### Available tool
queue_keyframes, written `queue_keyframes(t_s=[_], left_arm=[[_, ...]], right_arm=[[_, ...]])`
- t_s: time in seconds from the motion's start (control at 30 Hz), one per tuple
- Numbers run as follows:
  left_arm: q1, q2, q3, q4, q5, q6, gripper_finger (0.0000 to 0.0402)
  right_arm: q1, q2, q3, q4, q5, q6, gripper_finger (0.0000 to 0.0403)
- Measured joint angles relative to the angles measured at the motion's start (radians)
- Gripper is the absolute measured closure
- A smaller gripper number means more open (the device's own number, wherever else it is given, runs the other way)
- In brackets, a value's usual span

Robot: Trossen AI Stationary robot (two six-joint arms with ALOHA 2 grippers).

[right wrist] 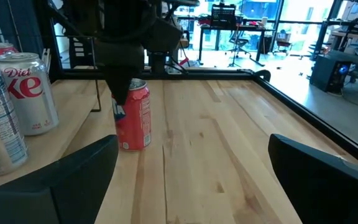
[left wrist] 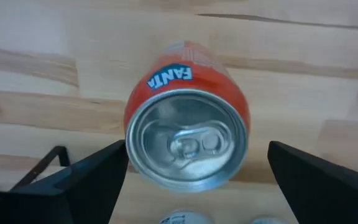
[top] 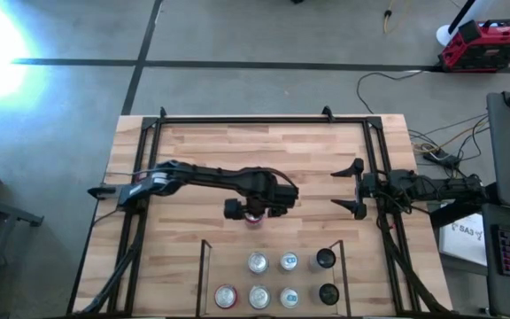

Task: Place canned beverage on shelf
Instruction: Put the red soda can on the shelf aligned with the other red soda can

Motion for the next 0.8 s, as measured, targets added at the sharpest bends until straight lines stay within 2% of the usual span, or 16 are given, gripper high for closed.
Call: queue_keyframes(t_s=[0.2, 0.57, 0.7, 0.8], left_arm=[[0.000, 0.033, -0.009, -0.003, 0.000, -0.076, 0.0035], [0.006, 0.045, -0.049, -0.004, -0.037, -0.127, 0.0038], [0.003, 0.045, -0.069, 0.021, -0.053, -0.121, 0.0057], [0.002, 0.045, -0.073, 0.030, -0.053, -0.119, 0.0087]], right_arm=[[0.000, 0.000, 0.000, 0.000, 0.000, 0.000, 0.0003], [0.000, 0.000, 0.000, 0.000, 0.000, 0.000, 0.0003], [0.000, 0.000, 0.000, 0.000, 0.000, 0.000, 0.0003], [0.000, 0.000, 0.000, 0.000, 0.000, 0.000, 0.0003]])
